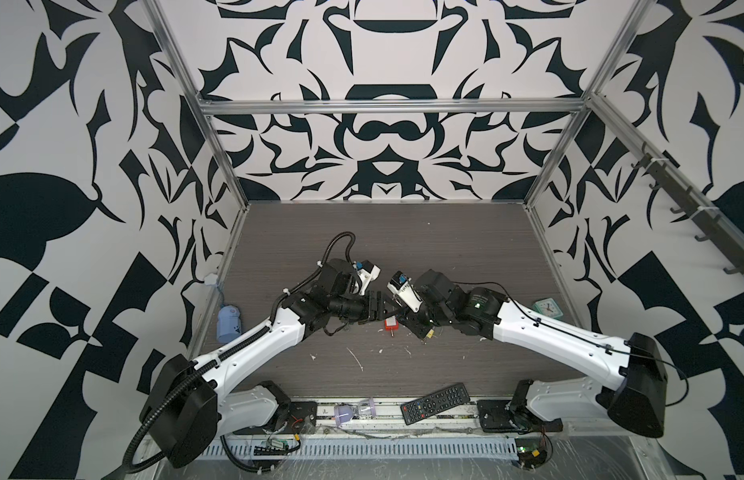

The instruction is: Lock with the key

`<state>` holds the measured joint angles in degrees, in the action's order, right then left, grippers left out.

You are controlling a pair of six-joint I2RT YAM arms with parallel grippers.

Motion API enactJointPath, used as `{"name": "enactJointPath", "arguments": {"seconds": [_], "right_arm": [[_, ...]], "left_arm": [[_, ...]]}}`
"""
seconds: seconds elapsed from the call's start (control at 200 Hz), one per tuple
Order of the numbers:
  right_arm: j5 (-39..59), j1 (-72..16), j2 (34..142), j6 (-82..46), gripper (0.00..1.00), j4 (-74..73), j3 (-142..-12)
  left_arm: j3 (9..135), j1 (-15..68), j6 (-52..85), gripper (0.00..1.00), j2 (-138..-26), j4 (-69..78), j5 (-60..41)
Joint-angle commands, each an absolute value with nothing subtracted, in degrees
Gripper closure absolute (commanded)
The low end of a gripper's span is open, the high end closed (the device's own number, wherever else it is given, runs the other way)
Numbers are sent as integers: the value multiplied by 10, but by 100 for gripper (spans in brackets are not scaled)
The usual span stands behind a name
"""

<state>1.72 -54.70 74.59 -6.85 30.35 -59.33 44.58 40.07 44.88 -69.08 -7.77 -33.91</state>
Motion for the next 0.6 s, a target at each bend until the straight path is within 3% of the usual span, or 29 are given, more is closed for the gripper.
{"name": "enactJointPath", "arguments": {"seconds": [0.0, 0.13, 0.405, 0.595], "right_arm": [[19, -559, 740, -58, 100, 274, -631], [18, -566, 737, -55, 100, 267, -631], [16, -568, 736, -56, 100, 262, -632], [0, -569, 737, -54, 100, 253, -633]], "left_arm": [[445, 405, 455, 37, -704, -60, -363], [445, 405, 456, 40, -711, -57, -362], [431, 406, 471, 60, -718, -29, -391], [432, 417, 470, 64, -735, -13, -418]]}}
